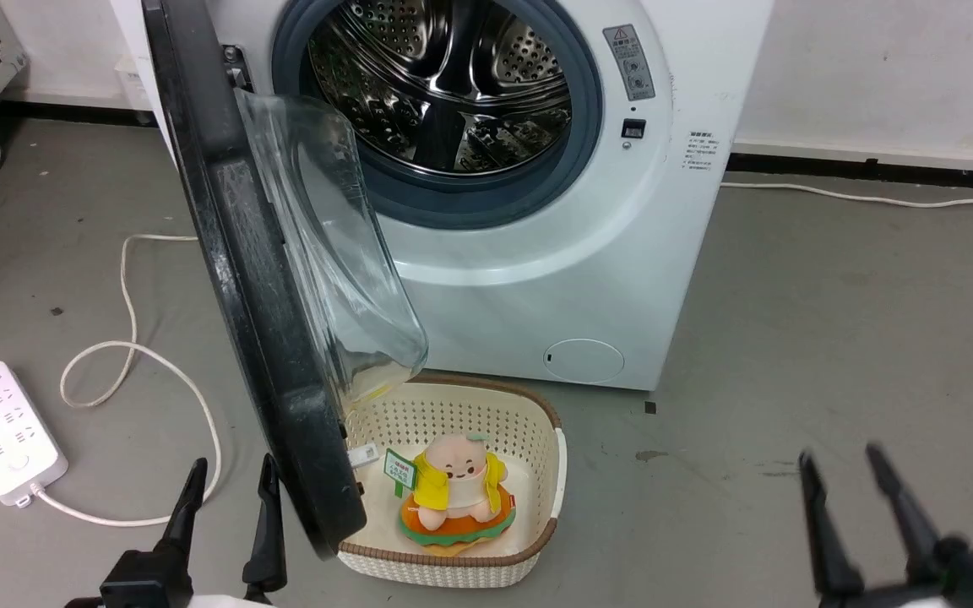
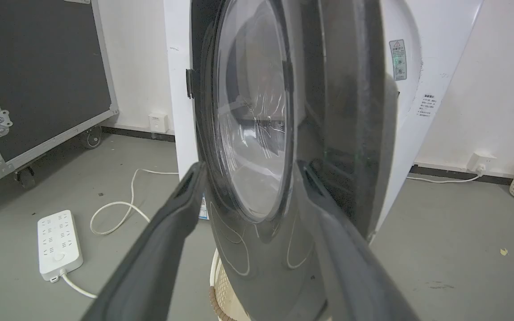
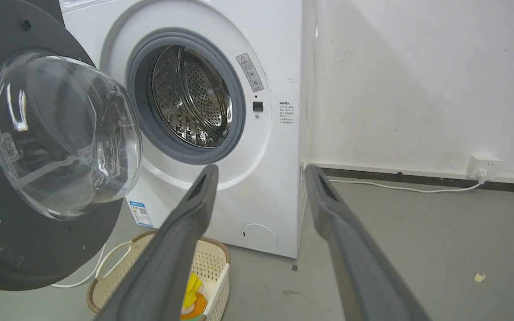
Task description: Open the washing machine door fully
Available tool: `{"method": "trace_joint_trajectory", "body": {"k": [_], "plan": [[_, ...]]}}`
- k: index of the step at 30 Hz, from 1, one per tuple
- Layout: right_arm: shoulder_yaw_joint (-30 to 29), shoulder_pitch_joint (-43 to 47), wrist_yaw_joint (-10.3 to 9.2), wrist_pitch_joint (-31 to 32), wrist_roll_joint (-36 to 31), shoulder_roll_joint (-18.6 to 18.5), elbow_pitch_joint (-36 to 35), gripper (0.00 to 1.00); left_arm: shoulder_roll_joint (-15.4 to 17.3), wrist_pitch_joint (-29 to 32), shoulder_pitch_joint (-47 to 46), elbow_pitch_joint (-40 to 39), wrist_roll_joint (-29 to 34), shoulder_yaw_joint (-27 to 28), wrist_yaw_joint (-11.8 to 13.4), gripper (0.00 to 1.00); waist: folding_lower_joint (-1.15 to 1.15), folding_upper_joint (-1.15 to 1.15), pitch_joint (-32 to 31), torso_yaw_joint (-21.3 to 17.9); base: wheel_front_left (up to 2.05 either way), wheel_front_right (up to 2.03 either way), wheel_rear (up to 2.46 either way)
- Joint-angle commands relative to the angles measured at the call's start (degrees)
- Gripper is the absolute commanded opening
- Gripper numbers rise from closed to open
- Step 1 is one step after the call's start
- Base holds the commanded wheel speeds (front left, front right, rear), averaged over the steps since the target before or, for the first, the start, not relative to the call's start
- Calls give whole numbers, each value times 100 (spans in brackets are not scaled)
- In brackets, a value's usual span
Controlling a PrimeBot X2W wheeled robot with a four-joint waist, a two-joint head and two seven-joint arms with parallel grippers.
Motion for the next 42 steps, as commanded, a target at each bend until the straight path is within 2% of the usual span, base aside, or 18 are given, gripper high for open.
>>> {"method": "trace_joint_trajectory", "body": {"k": [1,6,16,17,18,24,29,36,40,42], "plan": [[-43,236,6,-19,-112,96,-63,100,21,-30,92,21,12,10,-40,100,0,0,-4,0,0,0,0],[21,539,6,-4,-163,247,1,100,19,-30,167,69,45,-9,-111,100,0,0,-20,-8,0,0,0],[94,503,6,6,11,275,84,100,-3,-30,201,57,148,-57,-157,100,0,0,-48,42,0,0,0],[112,491,6,6,23,276,78,100,-10,-30,194,26,164,-42,-132,20,0,0,-41,46,0,0,0],[139,478,6,5,46,276,70,100,-17,-30,187,-23,182,-19,-99,0,0,0,-33,50,0,0,0],[195,414,6,-3,95,276,-5,100,-61,-30,149,-271,181,159,58,0,0,0,9,53,0,0,0],[164,356,6,-6,95,277,-49,100,-71,-30,-137,-830,136,547,214,0,0,0,44,62,0,0,0],[161,305,6,-10,144,277,-57,100,-13,-30,-1016,-2015,69,1002,332,0,0,0,28,83,0,0,0],[194,280,6,-12,199,277,-23,100,151,16,-1588,-2453,100,983,292,0,0,0,20,76,0,0,0],[205,265,6,-13,214,277,3,100,224,323,-1780,-2523,165,896,295,0,0,0,14,66,0,0,0]]}}
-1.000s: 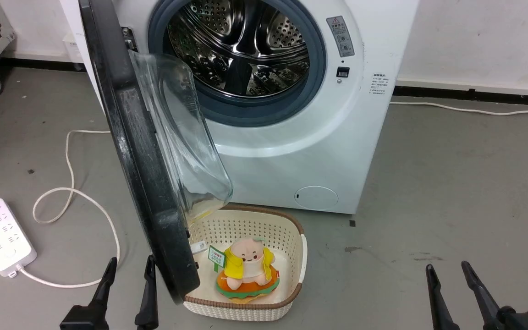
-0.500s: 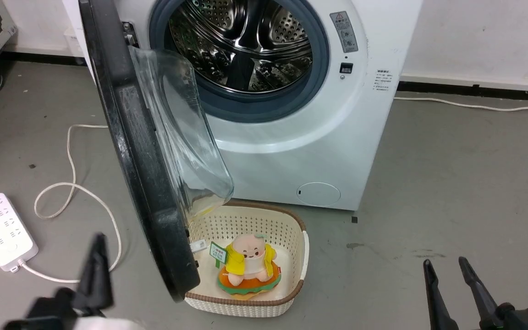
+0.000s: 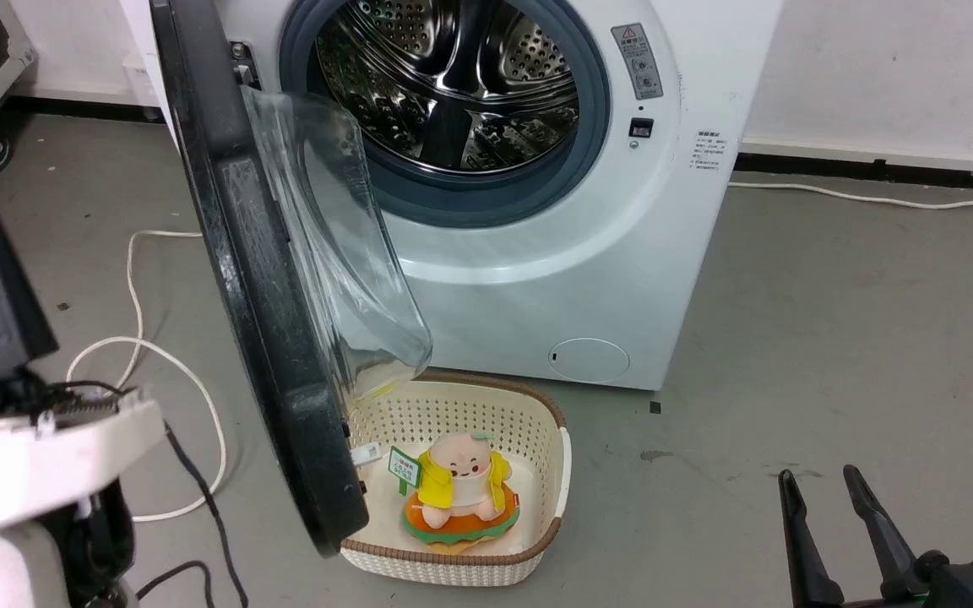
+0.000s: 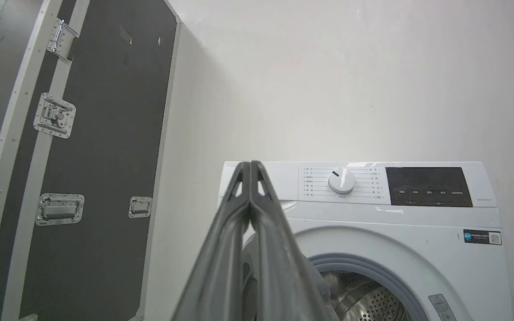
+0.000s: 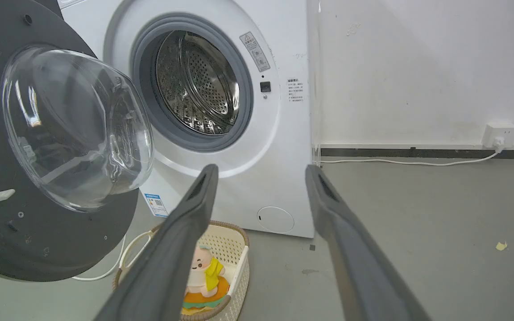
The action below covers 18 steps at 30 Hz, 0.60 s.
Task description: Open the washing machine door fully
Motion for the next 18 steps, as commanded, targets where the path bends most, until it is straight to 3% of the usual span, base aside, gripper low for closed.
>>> {"method": "trace_joint_trajectory", "body": {"k": [1,10,18], "plan": [[10,-109,6,-16,58,28,16,100,41,424,-146,-37,78,-104,18,0,0,0,-8,-18,0,0,0],[5,-156,6,-22,192,28,82,100,-130,2031,13,-377,111,-1364,-234,0,0,0,69,-90,0,0,0],[-14,-207,6,-26,288,28,138,100,-289,2393,579,31,-102,-2372,-299,0,0,0,154,-91,0,0,0]]}}
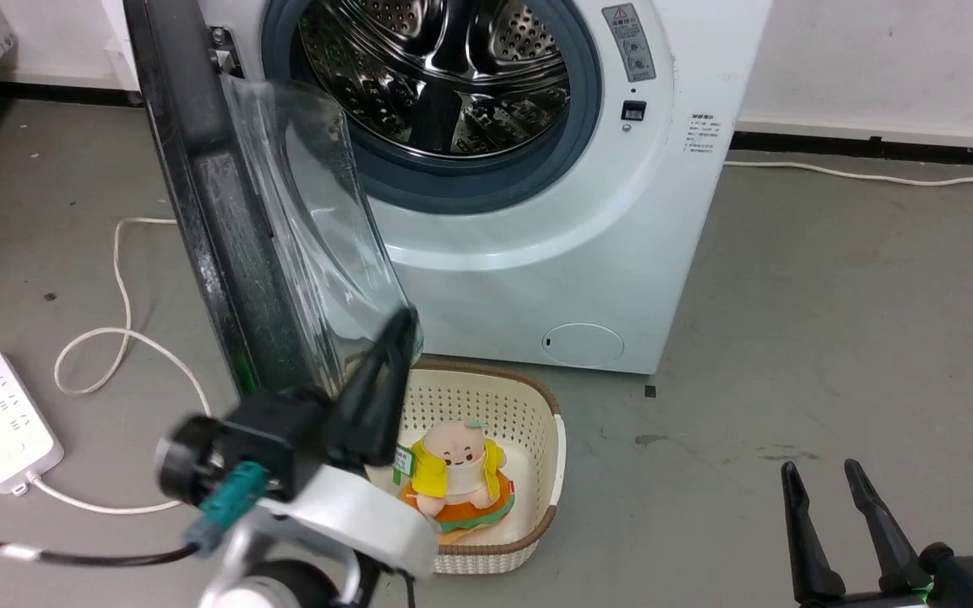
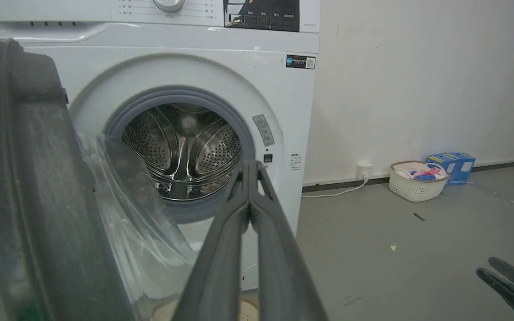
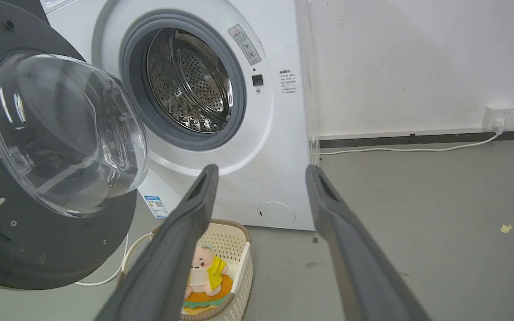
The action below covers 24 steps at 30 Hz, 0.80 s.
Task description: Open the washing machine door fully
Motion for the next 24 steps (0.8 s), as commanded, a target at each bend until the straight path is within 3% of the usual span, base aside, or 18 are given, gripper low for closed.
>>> {"method": "trace_joint_trajectory", "body": {"k": [1,14,24], "plan": [[6,-111,6,-24,50,26,26,100,-40,3,179,311,-124,-131,36,0,0,0,25,-4,0,0,0],[33,-133,6,-25,75,26,48,100,-73,-464,331,1952,-410,-21,365,0,0,0,132,7,0,0,0],[61,-96,6,-26,127,26,80,100,-7,-769,345,2448,-581,306,530,0,0,0,127,460,0,0,0]]}}
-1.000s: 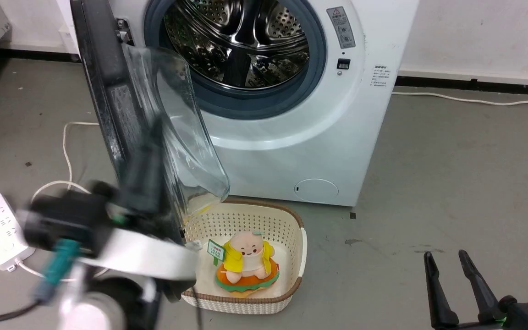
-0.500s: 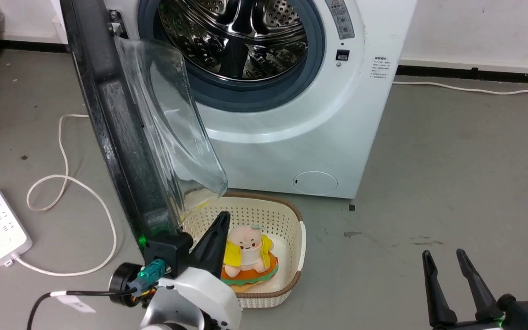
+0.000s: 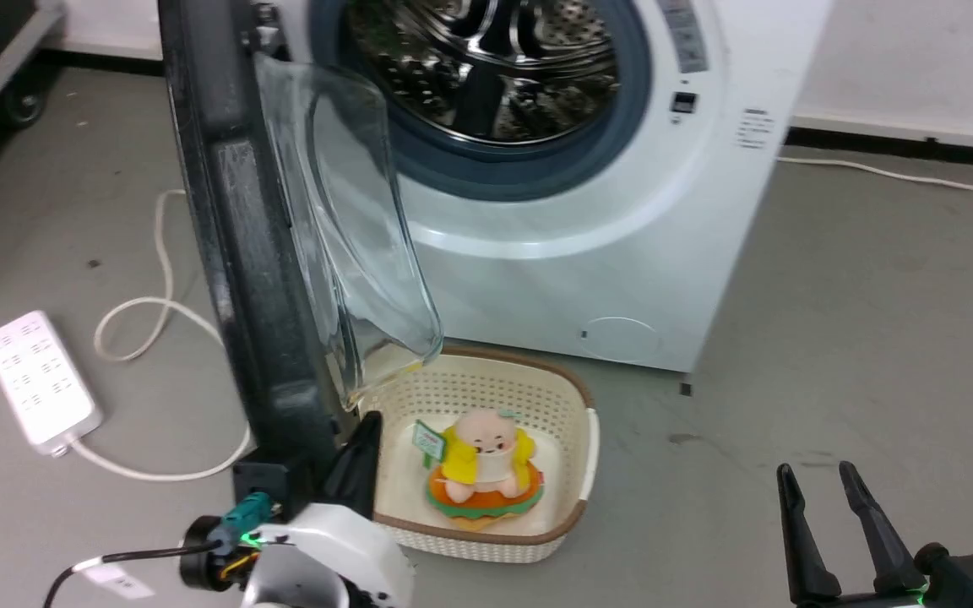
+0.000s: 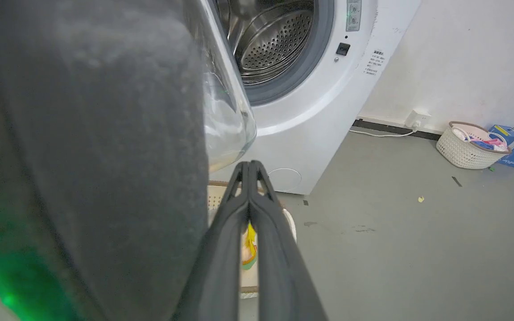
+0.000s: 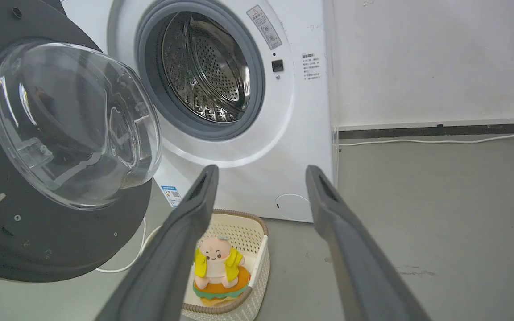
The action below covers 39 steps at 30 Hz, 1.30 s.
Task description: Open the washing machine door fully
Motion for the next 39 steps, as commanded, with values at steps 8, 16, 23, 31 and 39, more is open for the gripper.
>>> {"method": "trace_joint_trajectory", "body": {"k": [8,16,23,31,39], "plan": [[47,-65,6,-25,37,26,22,100,260,-173,45,45,-211,497,192,0,0,0,55,763,0,0,0],[172,-255,6,42,-156,26,-23,100,703,-166,-390,128,-456,1111,247,0,0,0,504,1223,0,0,0],[120,-452,6,236,-341,26,-151,100,1185,-145,-990,444,-584,1568,263,0,0,0,1045,1261,0,0,0],[-70,-590,6,426,-463,13,-379,100,1993,22,-1769,1237,-866,2318,340,0,0,0,1539,1060,0,0,0],[-111,-660,6,502,-497,-11,-483,100,2444,-210,-2284,2226,-1011,2523,108,0,0,0,1672,938,0,0,0]]}}
